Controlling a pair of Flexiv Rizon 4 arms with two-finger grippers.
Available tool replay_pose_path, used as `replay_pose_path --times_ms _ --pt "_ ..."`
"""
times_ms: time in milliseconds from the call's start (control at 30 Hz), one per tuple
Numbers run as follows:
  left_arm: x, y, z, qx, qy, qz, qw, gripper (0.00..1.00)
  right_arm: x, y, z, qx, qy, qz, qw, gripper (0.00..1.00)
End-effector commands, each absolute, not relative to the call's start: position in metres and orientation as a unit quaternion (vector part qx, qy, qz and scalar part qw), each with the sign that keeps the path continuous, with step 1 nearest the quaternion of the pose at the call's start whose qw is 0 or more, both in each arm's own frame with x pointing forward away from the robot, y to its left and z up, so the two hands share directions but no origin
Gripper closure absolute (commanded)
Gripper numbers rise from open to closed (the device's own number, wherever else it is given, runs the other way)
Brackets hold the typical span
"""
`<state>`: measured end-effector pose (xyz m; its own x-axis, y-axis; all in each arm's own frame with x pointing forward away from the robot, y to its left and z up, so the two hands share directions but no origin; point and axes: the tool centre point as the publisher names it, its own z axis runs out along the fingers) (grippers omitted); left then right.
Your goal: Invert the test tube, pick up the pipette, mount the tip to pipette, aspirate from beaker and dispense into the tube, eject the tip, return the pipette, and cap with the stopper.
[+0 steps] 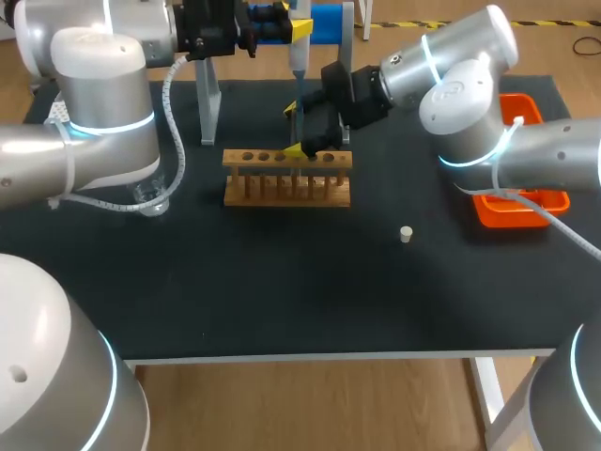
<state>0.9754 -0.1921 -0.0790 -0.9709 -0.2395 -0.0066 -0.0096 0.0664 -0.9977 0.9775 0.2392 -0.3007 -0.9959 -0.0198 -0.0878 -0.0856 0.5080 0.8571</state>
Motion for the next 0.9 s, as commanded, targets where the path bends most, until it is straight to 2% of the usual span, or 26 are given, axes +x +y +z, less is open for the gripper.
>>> replay_pose_path --times_ms 33,433,900 --pt "0.976 -0.193 -0.079 -0.086 0.724 -0.678 0.086 1.00 0.972 0.216 -0.299 -0.031 0.855 0.517 0.034 0.00" --pt "0.976 -0.193 -0.079 -0.086 0.724 -0.678 0.086 1.00 0.966 0.168 -0.301 -0.012 0.833 0.551 0.042 0.00" --pt "0.976 -0.193 -0.079 -0.086 0.724 -0.678 0.086 1.00 0.965 0.154 -0.286 0.008 0.843 0.535 0.053 0.00"
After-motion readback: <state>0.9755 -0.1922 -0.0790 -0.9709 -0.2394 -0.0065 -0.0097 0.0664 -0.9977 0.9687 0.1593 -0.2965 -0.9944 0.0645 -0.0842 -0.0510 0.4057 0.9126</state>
